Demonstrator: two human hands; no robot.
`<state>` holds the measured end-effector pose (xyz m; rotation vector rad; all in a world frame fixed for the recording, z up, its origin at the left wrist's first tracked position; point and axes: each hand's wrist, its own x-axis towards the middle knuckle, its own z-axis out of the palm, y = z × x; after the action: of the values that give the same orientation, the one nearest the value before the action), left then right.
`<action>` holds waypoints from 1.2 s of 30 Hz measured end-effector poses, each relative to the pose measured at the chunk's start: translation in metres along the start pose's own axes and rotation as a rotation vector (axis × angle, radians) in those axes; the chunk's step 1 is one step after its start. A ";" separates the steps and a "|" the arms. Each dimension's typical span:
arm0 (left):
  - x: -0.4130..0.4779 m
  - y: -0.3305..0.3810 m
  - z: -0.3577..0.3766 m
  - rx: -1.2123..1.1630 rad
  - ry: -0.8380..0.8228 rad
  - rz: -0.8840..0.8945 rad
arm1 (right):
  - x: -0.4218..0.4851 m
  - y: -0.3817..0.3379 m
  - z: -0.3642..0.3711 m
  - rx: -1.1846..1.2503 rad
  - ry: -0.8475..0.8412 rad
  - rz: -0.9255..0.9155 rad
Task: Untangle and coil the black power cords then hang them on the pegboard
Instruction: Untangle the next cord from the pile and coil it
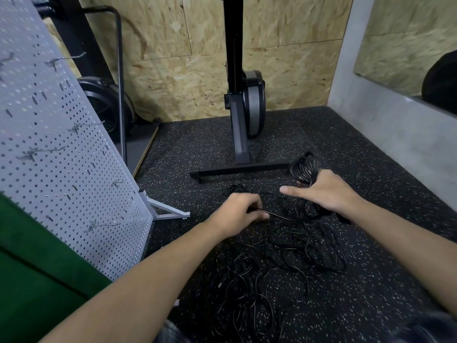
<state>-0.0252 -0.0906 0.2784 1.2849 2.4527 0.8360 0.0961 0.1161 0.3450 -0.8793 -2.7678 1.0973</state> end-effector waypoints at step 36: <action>-0.002 -0.006 0.000 -0.448 -0.013 -0.238 | 0.005 0.006 0.027 0.418 -0.354 -0.244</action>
<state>-0.0280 -0.0950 0.2747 0.8191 2.1757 1.2110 0.0883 0.1056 0.3203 -0.3159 -2.6257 1.8291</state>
